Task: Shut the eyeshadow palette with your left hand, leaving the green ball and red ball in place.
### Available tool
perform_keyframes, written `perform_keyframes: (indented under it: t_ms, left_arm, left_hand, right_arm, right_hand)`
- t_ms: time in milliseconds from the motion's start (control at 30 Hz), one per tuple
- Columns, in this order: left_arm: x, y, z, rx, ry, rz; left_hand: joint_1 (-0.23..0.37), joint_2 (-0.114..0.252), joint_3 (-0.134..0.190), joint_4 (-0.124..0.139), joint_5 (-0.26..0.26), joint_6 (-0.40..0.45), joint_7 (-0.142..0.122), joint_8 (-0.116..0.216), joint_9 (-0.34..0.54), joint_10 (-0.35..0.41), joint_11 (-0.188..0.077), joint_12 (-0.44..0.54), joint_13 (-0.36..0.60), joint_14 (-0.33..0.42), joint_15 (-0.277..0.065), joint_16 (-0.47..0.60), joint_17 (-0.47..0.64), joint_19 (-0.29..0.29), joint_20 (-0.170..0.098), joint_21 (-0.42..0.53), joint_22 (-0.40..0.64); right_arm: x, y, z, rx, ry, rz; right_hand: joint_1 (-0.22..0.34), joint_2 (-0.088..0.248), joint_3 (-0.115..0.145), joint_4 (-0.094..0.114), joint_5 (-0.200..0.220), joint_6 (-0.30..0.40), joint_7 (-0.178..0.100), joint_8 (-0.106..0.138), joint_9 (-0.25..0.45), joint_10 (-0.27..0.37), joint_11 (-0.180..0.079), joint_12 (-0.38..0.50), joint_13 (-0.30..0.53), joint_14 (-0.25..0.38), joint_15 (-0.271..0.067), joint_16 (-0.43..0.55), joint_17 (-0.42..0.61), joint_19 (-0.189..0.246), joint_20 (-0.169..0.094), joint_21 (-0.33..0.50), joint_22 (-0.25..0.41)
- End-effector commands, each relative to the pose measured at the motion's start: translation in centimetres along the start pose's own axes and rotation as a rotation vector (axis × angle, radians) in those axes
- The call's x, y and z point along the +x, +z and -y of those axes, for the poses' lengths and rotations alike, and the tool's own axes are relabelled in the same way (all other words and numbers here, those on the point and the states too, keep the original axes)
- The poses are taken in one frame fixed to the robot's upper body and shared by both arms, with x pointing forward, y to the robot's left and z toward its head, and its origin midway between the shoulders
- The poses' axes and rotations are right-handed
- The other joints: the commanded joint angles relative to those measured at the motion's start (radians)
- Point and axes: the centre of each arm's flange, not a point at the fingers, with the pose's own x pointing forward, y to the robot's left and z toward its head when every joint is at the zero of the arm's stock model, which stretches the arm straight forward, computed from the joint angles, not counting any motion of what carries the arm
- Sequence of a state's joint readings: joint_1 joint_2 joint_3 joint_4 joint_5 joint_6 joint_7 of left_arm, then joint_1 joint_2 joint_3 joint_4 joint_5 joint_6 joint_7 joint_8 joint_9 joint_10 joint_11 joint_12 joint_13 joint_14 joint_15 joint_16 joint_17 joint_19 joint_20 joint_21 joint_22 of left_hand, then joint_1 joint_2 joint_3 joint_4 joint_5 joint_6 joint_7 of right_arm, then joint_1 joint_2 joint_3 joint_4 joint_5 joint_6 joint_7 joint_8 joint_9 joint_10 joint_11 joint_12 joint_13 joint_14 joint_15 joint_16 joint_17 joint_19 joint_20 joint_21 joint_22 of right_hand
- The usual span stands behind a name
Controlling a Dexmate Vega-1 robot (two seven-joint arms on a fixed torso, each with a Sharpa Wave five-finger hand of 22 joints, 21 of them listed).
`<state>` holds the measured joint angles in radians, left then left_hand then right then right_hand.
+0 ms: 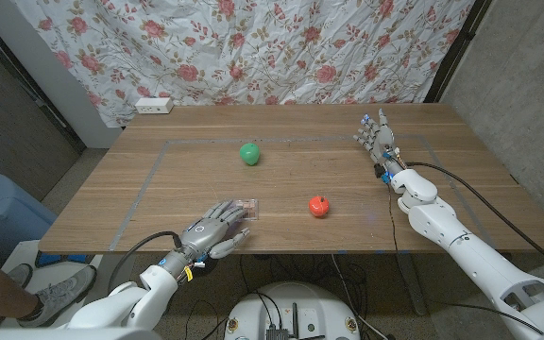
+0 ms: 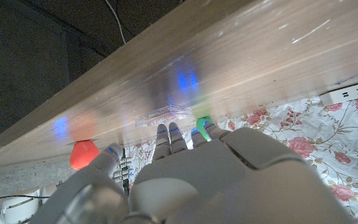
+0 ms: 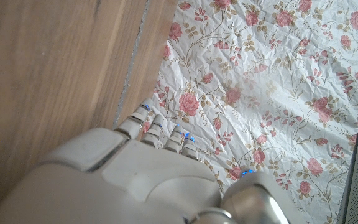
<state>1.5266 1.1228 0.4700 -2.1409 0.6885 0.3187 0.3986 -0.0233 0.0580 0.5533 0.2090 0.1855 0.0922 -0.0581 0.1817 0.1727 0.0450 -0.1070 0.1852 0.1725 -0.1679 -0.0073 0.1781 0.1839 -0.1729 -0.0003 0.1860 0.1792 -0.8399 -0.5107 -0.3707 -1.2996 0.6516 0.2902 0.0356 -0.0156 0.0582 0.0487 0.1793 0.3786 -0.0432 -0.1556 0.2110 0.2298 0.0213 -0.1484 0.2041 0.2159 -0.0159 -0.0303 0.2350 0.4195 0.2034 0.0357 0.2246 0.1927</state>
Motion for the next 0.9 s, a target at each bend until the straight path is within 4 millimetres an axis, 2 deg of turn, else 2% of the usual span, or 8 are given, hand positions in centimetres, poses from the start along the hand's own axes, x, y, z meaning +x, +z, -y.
perform_keyframes:
  t_ms: [33,900]
  left_arm:
    - [0.14,-0.07,0.24,0.004,-0.016,-0.003]
    - [-0.06,-0.28,-0.01,0.021,-0.017,-0.005]
  left_hand:
    - [-0.009,0.118,-0.008,0.0,0.004,0.019,0.001,0.009,0.002,0.014,-0.002,0.007,-0.001,-0.031,0.0,0.01,0.003,-0.195,-0.008,0.008,0.005]
    - [-0.009,0.121,-0.034,0.0,0.006,0.041,0.005,0.009,0.001,0.027,0.003,0.009,0.0,-0.02,0.006,0.016,0.002,-0.194,-0.009,0.013,0.006]
  right_arm:
    - [0.0,0.0,0.0,0.0,0.0,0.0]
    - [0.0,-0.01,-0.01,0.0,-0.005,0.001]
  right_hand:
    - [0.0,0.099,0.0,0.007,0.004,0.001,-0.009,0.005,0.005,-0.001,-0.008,0.005,0.002,-0.004,-0.116,0.006,0.004,0.004,0.0,0.006,0.003]
    - [0.0,0.098,0.0,0.006,0.004,0.001,-0.009,0.005,0.005,-0.001,-0.009,0.005,0.002,-0.003,-0.118,0.007,0.004,0.004,0.0,0.006,0.003]
